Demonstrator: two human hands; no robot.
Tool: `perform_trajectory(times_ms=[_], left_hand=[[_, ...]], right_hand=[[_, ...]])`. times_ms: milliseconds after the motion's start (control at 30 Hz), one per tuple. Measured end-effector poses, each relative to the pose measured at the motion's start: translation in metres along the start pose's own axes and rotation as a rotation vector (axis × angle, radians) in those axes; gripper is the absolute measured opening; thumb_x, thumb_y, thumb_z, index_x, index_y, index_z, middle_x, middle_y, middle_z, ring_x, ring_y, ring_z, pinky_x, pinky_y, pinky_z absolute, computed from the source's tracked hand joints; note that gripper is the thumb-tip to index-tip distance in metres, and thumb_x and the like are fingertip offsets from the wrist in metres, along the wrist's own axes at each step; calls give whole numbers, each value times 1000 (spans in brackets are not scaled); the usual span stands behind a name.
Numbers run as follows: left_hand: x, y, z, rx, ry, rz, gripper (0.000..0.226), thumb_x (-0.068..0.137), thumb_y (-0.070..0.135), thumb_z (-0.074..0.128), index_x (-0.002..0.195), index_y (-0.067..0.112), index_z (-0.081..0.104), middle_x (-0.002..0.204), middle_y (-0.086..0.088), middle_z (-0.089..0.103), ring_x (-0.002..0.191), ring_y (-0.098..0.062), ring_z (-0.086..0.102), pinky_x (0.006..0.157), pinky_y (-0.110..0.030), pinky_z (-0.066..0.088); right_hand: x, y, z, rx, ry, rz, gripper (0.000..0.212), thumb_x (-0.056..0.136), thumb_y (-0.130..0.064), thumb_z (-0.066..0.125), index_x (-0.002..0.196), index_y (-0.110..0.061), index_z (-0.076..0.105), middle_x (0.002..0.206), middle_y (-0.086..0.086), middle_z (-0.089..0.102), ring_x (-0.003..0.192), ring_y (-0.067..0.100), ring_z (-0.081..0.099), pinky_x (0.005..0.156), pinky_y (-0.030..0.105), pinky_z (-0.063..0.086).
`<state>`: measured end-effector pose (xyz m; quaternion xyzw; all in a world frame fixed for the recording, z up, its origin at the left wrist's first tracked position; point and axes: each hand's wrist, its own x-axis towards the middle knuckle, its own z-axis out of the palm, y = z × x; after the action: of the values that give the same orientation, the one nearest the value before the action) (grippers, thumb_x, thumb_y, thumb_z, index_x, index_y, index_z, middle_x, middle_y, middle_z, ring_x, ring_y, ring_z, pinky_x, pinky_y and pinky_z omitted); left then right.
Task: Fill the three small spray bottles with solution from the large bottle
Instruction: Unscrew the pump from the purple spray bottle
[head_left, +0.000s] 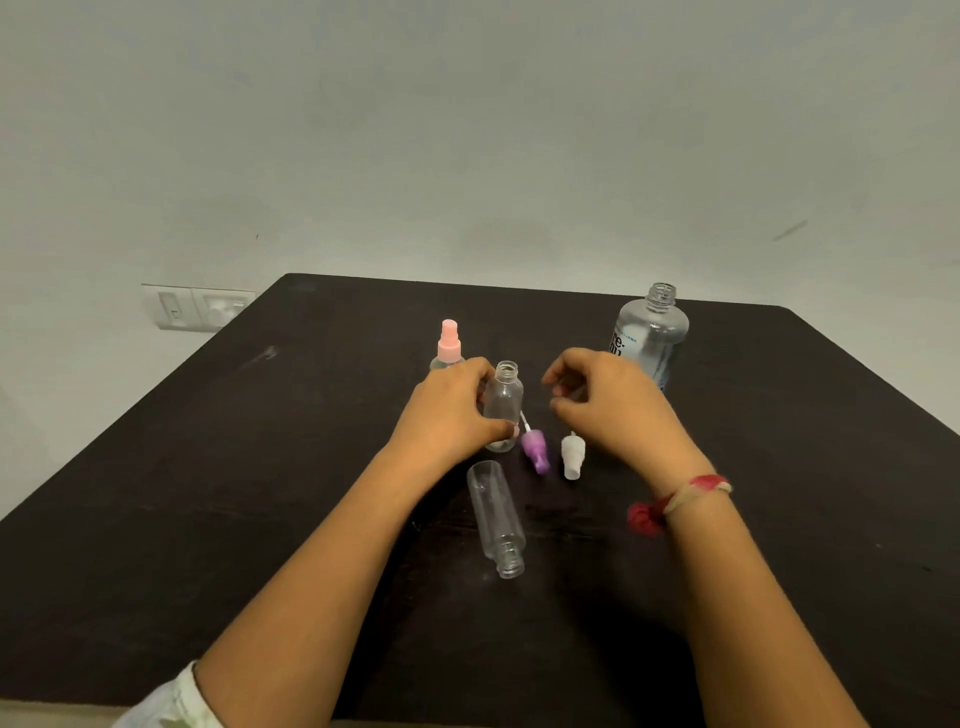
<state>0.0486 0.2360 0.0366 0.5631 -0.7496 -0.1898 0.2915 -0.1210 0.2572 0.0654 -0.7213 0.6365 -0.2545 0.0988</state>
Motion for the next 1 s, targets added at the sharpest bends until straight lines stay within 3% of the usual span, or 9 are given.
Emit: perform_trajectory(times_ms=[100, 167, 267, 367, 500, 667, 800, 900, 1000], left_hand=[[1, -2, 0, 3, -10, -4, 37, 70, 29, 80, 97, 23, 56, 91, 6, 56, 86, -15, 57, 72, -30, 48], [1, -2, 0, 6, -11, -2, 35, 69, 30, 80, 93, 22, 55, 89, 6, 55, 85, -16, 57, 70, -29, 48], [0, 0, 3, 10, -13, -2, 35, 70, 30, 79, 94, 20, 55, 93, 3, 58, 89, -19, 58, 78, -35, 52], [0, 1, 4, 16, -22, -6, 38, 72, 31, 78, 100, 21, 55, 100, 1, 60, 94, -20, 58, 81, -35, 53], [-1, 1, 4, 6, -13, -1, 41, 72, 30, 78, 105, 21, 54, 104, 0, 61, 97, -20, 58, 81, -32, 51], [0, 2, 1, -50, 29, 7, 53, 68, 37, 82, 112, 26, 54, 106, 6, 60, 102, -16, 56, 80, -30, 48], [-2, 10, 0, 18, 121, 40, 59, 68, 49, 79, 116, 25, 54, 115, 6, 58, 105, -16, 57, 83, -34, 51], [-6, 18, -3, 60, 216, 77, 59, 72, 59, 73, 115, 24, 55, 117, 4, 56, 104, -16, 57, 81, -34, 51], [-12, 23, -10, 30, 418, 154, 49, 76, 64, 64, 104, 24, 62, 101, 8, 56, 86, -9, 58, 67, -28, 45]], right_hand=[[-29, -9, -19, 66, -154, -157, 36, 76, 1, 58, 94, -29, 61, 93, -10, 64, 76, 0, 57, 67, 16, 42], [-50, -18, -18, -14, -335, -296, 47, 76, 1, 59, 109, -33, 60, 109, -11, 60, 95, -1, 54, 82, 17, 42], [-75, -28, -2, -188, -503, -457, 65, 81, -2, 55, 132, -41, 44, 137, -11, 36, 122, 8, 37, 102, 26, 37], [-83, -32, 14, -409, -460, -618, 61, 88, -7, 52, 137, -41, 39, 147, -6, 25, 123, 17, 33, 95, 34, 41], [-79, -25, 20, -393, -273, -713, 42, 87, -14, 57, 125, -31, 55, 135, -1, 45, 115, 20, 48, 84, 35, 46], [-76, -15, -11, 24, 12, -450, 35, 80, -36, 62, 115, -33, 61, 107, -15, 62, 95, 2, 57, 80, 18, 45], [-62, 10, -45, 127, 383, -61, 22, 80, -33, 65, 102, -29, 64, 86, -11, 65, 74, 8, 60, 69, 29, 50], [-57, 30, -48, 29, 402, 146, 23, 82, -31, 67, 102, -25, 61, 84, -10, 64, 76, 8, 62, 76, 35, 52], [-56, 39, -32, 73, 319, 220, 26, 81, -30, 70, 103, -25, 58, 86, -10, 63, 78, 9, 63, 78, 34, 52]])
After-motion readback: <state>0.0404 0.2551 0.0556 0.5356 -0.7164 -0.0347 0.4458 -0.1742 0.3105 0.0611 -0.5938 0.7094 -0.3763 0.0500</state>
